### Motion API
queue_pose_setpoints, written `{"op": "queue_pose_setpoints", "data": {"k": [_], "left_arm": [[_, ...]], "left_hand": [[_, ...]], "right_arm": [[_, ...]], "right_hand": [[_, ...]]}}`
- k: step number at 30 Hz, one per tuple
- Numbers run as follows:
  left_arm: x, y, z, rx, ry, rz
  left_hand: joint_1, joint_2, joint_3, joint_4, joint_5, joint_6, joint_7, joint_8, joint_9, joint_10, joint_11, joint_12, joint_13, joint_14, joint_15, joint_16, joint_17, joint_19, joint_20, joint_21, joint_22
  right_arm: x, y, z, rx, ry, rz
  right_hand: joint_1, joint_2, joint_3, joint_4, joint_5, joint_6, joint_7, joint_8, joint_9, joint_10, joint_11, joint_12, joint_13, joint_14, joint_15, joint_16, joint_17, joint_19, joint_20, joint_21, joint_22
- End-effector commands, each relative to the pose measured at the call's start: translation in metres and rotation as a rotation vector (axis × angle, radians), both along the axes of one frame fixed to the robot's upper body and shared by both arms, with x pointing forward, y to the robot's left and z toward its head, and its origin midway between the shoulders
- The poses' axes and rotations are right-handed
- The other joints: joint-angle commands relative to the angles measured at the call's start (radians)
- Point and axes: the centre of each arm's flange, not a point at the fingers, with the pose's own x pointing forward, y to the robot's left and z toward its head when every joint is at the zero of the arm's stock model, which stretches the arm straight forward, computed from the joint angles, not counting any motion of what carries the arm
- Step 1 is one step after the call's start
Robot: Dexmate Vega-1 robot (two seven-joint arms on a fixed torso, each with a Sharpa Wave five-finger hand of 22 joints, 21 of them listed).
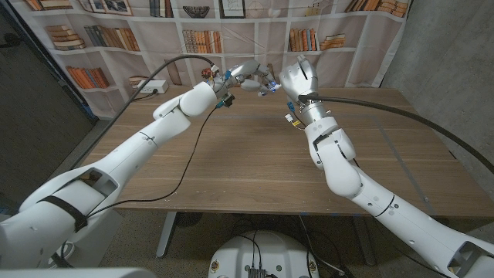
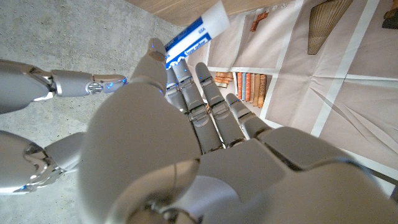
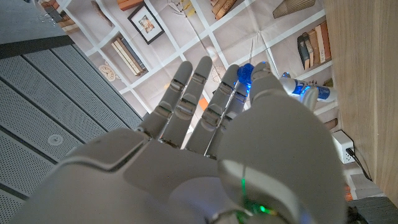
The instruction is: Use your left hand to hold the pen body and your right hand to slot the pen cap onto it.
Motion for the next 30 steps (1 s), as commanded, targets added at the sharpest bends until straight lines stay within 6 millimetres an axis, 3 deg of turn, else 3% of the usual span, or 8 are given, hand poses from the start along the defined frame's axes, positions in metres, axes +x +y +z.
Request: {"op": "queue_pose_setpoints", "data": {"k": [1,30], "left_arm": [[-0.0025,-0.0003,-0.0032,-0.006,0.011,-0.007],[-0.0044,-0.0047,-0.0088,-0.026,0.03,-0.026]], "left_hand": [[0.002,-0.005,0.149,0.138,0.004,0.044,0.045,0.005,0.004,0.026,-0.019,0.009,0.083,0.007,-0.084,0.0,0.001,0.011,-0.087,-0.004,0.001],[-0.005,-0.013,0.171,0.139,0.003,0.044,0.049,0.004,0.005,0.038,-0.01,0.014,0.091,0.015,-0.083,0.0,0.0,0.017,-0.089,-0.004,0.001]], "right_arm": [[-0.0066,0.0019,-0.003,-0.024,0.002,-0.005],[-0.0067,0.0104,-0.0043,-0.049,0.028,0.013]], "right_hand": [[0.073,0.074,-0.002,-0.002,0.004,0.01,0.0,0.006,0.001,0.01,-0.001,0.005,0.006,0.01,-0.095,0.007,0.002,-0.005,-0.148,0.008,0.0],[0.071,0.07,0.009,-0.008,0.003,0.015,-0.001,0.012,0.002,0.017,0.0,0.006,0.006,0.007,-0.095,0.007,0.003,-0.017,-0.146,0.031,-0.002]]}}
